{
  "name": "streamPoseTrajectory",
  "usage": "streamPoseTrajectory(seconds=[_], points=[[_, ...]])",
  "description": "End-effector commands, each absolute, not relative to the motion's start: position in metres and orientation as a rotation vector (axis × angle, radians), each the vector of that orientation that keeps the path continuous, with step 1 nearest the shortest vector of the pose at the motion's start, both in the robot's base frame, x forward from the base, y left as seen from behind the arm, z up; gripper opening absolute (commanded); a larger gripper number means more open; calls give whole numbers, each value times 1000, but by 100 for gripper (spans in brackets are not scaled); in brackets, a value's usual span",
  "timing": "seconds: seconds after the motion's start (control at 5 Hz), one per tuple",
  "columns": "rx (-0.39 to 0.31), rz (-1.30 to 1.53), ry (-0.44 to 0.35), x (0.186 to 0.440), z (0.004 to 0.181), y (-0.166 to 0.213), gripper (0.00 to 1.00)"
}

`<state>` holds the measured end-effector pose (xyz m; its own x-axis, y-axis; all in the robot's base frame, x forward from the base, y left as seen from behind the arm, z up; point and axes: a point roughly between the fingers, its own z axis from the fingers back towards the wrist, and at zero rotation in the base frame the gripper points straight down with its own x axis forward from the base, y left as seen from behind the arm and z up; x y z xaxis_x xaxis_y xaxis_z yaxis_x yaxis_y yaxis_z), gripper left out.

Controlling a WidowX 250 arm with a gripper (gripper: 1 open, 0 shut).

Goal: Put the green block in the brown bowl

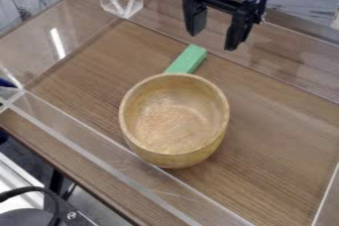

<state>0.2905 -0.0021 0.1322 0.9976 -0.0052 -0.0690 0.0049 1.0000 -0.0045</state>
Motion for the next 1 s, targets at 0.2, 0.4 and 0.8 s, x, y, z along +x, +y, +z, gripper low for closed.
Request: streamPoseTrajectory(seconds=[0.2,0.4,0.8], points=[[18,19,98,298,110,23,100],[27,32,105,299,98,37,100],[30,49,123,305,72,50,100]])
